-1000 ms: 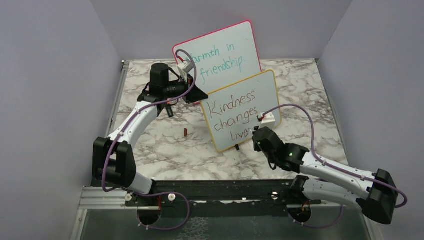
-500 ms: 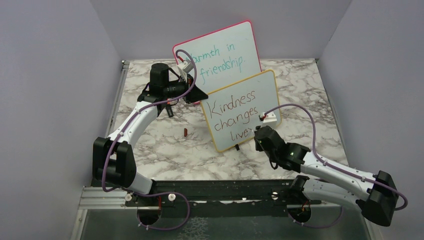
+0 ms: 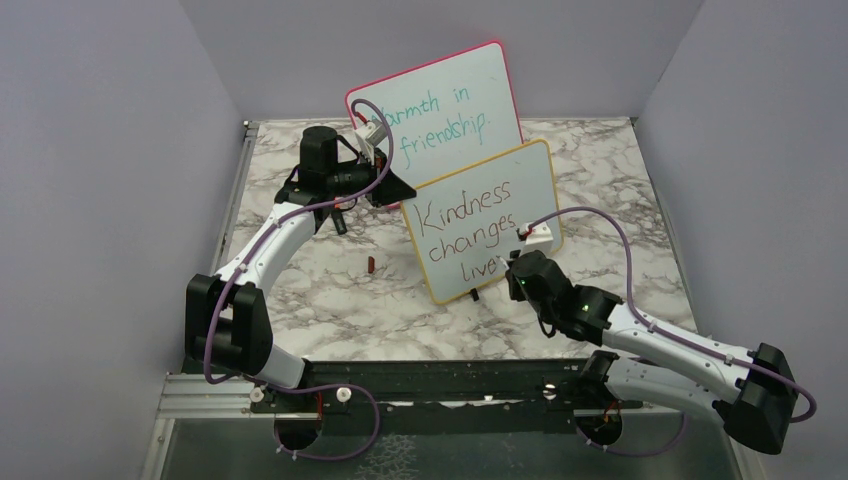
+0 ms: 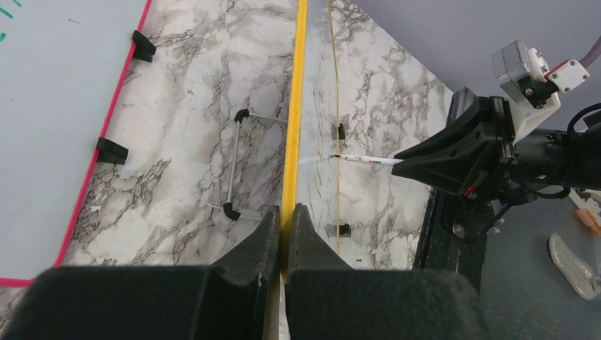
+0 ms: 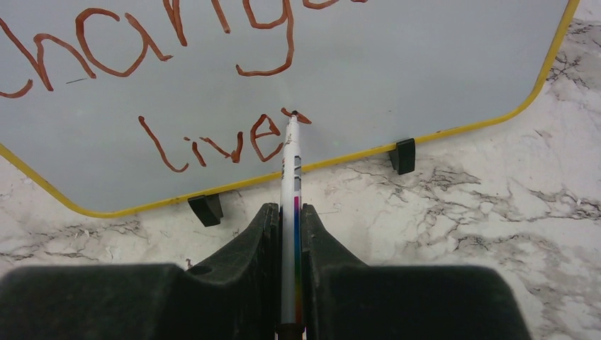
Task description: Write a sentence on the whiteboard
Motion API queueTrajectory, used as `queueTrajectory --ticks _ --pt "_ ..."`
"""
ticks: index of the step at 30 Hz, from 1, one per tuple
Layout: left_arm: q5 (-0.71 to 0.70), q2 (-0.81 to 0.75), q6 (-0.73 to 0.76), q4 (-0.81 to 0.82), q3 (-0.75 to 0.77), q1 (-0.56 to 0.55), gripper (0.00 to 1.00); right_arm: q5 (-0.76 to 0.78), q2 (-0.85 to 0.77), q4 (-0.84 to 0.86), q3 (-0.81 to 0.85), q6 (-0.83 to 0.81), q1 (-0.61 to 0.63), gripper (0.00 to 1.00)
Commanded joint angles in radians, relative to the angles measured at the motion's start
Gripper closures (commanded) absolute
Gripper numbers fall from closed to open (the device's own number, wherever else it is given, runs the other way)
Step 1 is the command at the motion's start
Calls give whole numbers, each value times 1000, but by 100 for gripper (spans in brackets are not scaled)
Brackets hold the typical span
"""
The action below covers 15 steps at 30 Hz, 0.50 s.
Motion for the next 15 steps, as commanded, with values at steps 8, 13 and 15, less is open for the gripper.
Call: queueTrajectory --ticks 8,13,15 --pt "-23 43 31 -88 -11 -30 100 -49 14 49 -3 -9 -4 99" --pt "-23 44 31 -88 -11 -30 100 -60 9 49 -3 -11 -4 99" --pt "-23 44 31 -88 -11 -29 100 -66 12 45 -1 -13 -4 99"
